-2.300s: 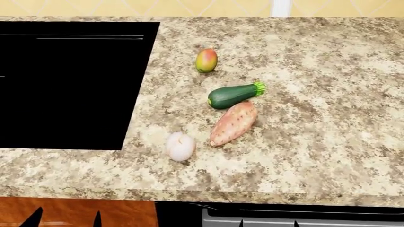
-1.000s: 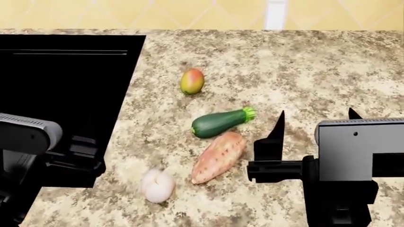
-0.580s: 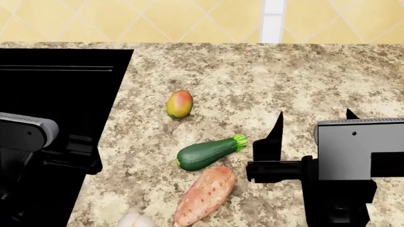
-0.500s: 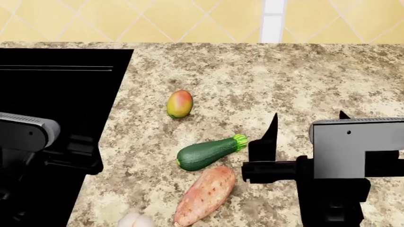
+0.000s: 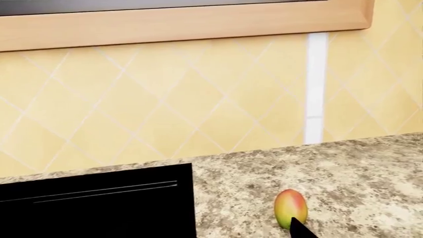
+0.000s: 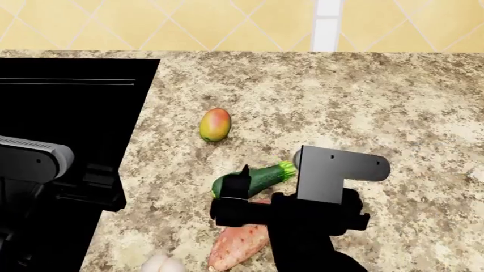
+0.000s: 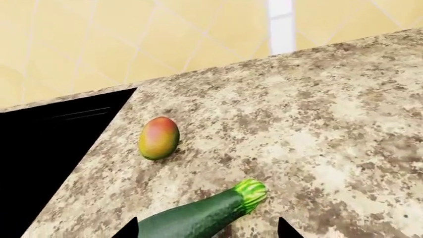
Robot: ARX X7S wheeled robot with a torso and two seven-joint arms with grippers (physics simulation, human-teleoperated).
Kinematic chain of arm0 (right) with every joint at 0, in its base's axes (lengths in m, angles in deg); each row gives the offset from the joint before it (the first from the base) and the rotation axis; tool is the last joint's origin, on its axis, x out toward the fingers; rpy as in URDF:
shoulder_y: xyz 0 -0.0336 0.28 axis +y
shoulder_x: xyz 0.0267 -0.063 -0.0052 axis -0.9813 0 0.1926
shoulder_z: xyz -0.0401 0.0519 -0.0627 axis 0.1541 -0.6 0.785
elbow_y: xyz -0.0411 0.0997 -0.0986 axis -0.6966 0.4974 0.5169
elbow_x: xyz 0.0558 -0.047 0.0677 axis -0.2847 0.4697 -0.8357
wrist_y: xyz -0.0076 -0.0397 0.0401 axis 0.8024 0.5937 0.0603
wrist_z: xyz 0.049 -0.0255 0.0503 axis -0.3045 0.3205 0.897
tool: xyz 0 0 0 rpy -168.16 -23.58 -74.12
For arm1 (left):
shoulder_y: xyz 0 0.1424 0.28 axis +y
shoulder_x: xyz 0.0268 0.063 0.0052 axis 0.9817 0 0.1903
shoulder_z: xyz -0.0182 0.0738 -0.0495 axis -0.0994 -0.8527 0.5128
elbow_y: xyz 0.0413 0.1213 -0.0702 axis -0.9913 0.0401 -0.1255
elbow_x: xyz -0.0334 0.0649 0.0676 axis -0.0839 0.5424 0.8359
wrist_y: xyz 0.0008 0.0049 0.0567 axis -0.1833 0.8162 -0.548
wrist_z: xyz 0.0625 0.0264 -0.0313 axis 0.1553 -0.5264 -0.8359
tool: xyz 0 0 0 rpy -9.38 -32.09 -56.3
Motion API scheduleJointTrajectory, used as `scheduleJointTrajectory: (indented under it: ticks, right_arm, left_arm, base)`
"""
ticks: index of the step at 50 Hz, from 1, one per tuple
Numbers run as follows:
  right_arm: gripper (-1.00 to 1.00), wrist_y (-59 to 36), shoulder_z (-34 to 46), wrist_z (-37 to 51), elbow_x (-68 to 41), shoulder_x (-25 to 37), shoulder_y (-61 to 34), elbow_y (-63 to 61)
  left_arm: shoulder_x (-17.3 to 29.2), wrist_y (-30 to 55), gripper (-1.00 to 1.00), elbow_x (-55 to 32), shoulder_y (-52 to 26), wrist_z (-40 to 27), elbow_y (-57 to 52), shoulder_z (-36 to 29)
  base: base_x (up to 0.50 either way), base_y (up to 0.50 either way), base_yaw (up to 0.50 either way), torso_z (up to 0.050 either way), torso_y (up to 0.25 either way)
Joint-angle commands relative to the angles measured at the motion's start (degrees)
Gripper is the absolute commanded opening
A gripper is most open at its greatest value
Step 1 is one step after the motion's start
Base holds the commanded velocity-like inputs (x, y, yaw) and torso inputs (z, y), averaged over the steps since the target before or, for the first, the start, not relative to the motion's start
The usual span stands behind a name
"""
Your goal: There is a mixed pile of frozen fruits and vegetables on the counter. Locate all the frozen vegetables and place the items in a bowl on the counter. Take all the frozen fruits and defrost them in a running sink.
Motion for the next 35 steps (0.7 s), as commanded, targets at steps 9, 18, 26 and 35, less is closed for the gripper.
scheduleJointTrajectory:
  ticks: [9, 18, 26, 35]
  right_arm:
    - [1.00, 7.7, 2.8, 5.3, -8.9, -2.1, -1.1, 12.6]
    - [1.00, 10.3, 4.2, 8.6, -9.9, -1.1, 0.7, 10.3]
    - [1.00, 10.9, 5.5, 10.9, -9.8, -0.2, 1.6, 8.4]
    - [1.00, 10.4, 5.7, 10.8, -13.6, -0.9, 3.5, 9.3]
  left_arm:
    - [0.4, -0.1, 1.00, -1.1, 0.1, 0.0, -0.3, 0.6]
    - [0.4, -0.5, 1.00, -1.0, 0.0, -0.1, 0.0, 0.1]
    - [0.6, -0.6, 1.00, -1.4, 0.3, -0.1, 0.1, 0.3]
    - [0.8, -0.4, 1.00, -1.9, 0.4, -0.2, -0.3, 0.5]
  base:
    - [0.00, 0.00, 0.00, 0.000, 0.000]
    - [0.00, 0.00, 0.00, 0.000, 0.000]
    - [0.00, 0.00, 0.00, 0.000, 0.000]
    - [0.00, 0.00, 0.00, 0.000, 0.000]
